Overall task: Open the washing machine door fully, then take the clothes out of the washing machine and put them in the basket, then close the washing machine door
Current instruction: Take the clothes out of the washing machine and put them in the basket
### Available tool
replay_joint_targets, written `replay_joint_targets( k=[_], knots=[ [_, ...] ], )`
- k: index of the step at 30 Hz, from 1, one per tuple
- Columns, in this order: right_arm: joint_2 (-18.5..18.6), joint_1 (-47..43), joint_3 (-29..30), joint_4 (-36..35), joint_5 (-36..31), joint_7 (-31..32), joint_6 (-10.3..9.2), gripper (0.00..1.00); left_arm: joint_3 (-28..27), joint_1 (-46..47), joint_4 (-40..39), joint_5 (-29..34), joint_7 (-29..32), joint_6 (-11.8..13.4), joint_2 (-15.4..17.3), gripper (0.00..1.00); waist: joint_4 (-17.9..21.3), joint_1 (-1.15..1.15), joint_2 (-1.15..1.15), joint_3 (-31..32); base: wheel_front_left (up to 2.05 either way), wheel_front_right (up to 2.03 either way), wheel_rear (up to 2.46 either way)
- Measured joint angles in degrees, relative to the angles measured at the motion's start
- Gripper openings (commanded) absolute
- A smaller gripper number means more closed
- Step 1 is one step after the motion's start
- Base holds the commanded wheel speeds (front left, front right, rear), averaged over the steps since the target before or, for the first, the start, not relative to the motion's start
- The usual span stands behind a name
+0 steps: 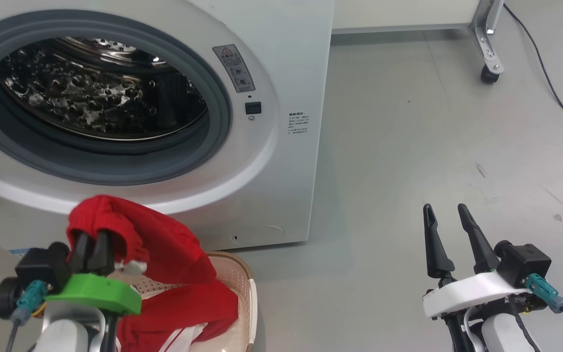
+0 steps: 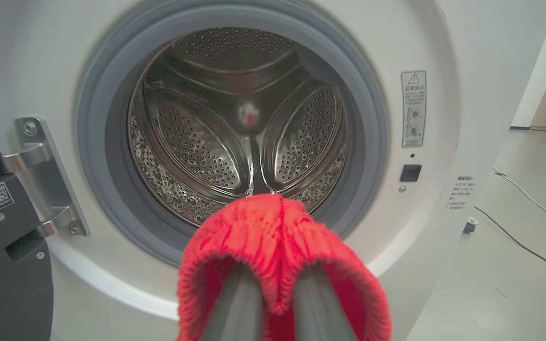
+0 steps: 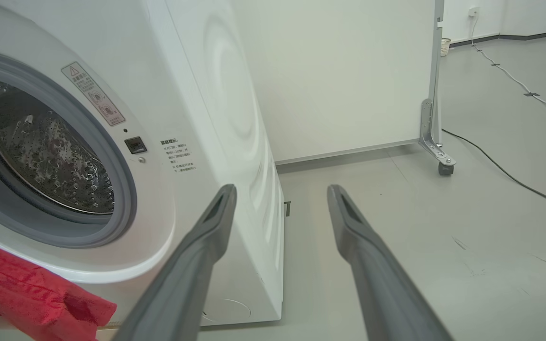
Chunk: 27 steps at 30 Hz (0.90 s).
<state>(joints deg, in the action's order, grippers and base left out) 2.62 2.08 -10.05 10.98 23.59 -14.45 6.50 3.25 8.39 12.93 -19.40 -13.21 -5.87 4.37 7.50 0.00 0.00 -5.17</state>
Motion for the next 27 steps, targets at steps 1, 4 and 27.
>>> replay_joint_targets(
  k=[1,4,27],
  knots=[
    [-0.01,0.01,-0.13,-0.15,0.0,0.0,0.0,1.0,0.16,-0.55,0.45,-0.03,0.31,-0.01,-0.03,0.0,0.01,0.0,0.0,-0.31,0.0,0.0,0.0],
    [-0.02,0.11,-0.51,-0.6,-0.05,0.0,0.0,1.0,0.69,-1.69,1.85,-0.01,1.09,-0.05,-0.02,0.0,0.08,0.0,0.0,-1.38,0.0,0.0,0.0],
    [-0.01,5.8,-3.24,-3.04,-0.57,0.0,0.46,1.0,4.74,3.57,10.45,4.59,5.88,-0.51,3.93,0.0,3.09,0.0,0.0,-14.26,0.0,0.0,0.0]
  ],
)
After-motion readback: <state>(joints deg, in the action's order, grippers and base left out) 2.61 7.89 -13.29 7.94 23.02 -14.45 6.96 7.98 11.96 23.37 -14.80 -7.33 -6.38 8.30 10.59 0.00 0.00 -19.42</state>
